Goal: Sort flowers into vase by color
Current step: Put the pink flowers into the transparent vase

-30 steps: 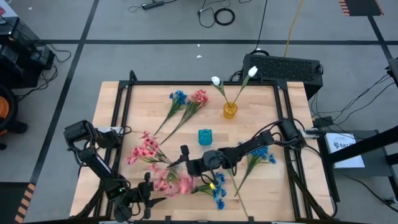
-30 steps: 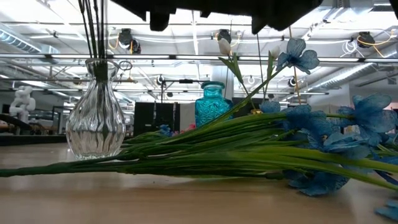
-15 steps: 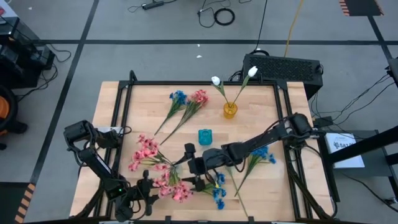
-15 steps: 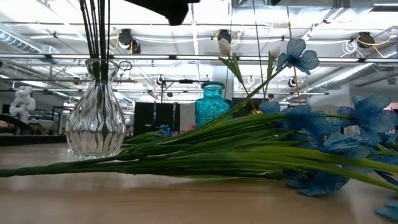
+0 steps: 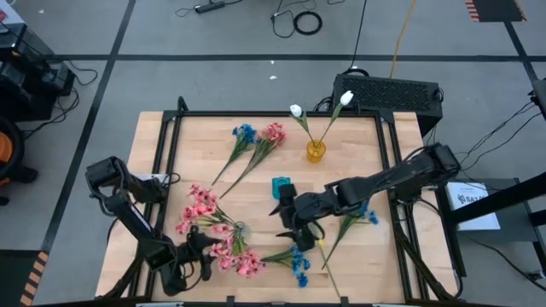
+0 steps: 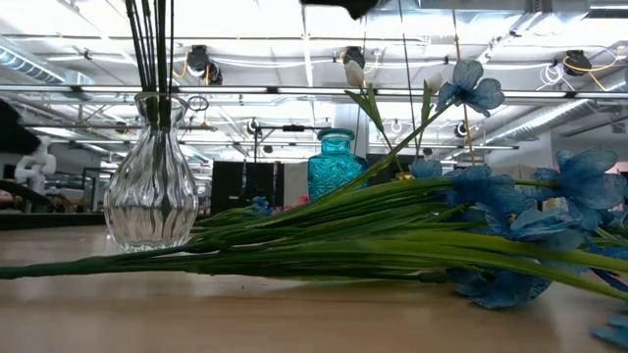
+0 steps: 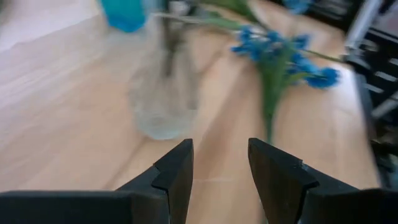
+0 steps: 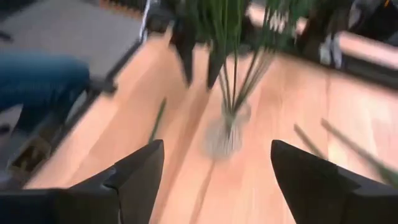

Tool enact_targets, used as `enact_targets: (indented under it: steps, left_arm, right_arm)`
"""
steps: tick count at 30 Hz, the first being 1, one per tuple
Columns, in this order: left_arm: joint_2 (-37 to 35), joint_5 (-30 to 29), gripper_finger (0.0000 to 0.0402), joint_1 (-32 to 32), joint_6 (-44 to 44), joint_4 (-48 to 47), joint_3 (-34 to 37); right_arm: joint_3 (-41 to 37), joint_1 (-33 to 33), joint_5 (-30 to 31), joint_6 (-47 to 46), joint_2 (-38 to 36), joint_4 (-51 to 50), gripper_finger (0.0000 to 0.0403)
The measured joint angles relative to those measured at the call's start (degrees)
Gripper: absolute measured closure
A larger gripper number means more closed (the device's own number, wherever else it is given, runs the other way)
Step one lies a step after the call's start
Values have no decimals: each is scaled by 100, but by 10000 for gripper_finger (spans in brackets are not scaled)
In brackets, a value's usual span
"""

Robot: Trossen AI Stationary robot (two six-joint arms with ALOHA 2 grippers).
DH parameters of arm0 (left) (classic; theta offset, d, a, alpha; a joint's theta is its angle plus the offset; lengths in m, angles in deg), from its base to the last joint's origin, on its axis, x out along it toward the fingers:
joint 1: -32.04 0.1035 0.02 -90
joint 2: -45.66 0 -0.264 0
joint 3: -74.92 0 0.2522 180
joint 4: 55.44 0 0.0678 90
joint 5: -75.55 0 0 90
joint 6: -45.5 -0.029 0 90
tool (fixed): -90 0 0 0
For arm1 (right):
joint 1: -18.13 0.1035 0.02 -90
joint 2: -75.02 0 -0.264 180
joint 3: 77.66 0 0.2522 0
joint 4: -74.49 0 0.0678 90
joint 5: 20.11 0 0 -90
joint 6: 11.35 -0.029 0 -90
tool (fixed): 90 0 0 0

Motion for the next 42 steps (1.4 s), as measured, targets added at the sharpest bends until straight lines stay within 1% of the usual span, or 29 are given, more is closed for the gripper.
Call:
enact_targets:
  steps: [3, 7, 9, 11, 14, 16, 20, 27, 39, 42]
  left_arm:
    - [-213, 252, 243, 198, 608, -774, 0]
    - [-392, 815, 243, 594, 1100, -1673, -2]
    - [-418, 1107, 243, 828, 1238, -2064, -2]
    - [-422, 1278, 243, 1055, 1410, -2491, -2]
    - [-422, 1498, 243, 1345, 1546, -2982, -2]
    - [-422, 1539, 243, 1482, 1537, -3209, -2]
    - [-424, 1515, 243, 1672, 1282, -3515, -2]
    - [-424, 1453, 243, 2020, 1187, -4268, -2]
    - [-424, 1383, 243, 2760, -419, -4325, -2]
    - [-424, 1529, 243, 2884, -752, -4321, 17]
  right_arm:
    - [0, 0, 17, -73, -184, -707, 123]
    - [0, 0, 24, -95, -328, -1413, 137]
    - [0, 0, 33, -68, -319, -1575, 146]
    - [0, 0, 37, -42, -317, -1732, 155]
    - [0, 0, 39, 17, -317, -1808, 169]
    - [0, 0, 39, 53, -317, -1839, 179]
    - [0, 0, 37, 121, -317, -1831, 198]
    - [0, 0, 35, 229, -315, -1833, 222]
    - [0, 0, -2, 266, -313, -1955, 249]
    - [0, 14, -4, 221, -313, -2000, 253]
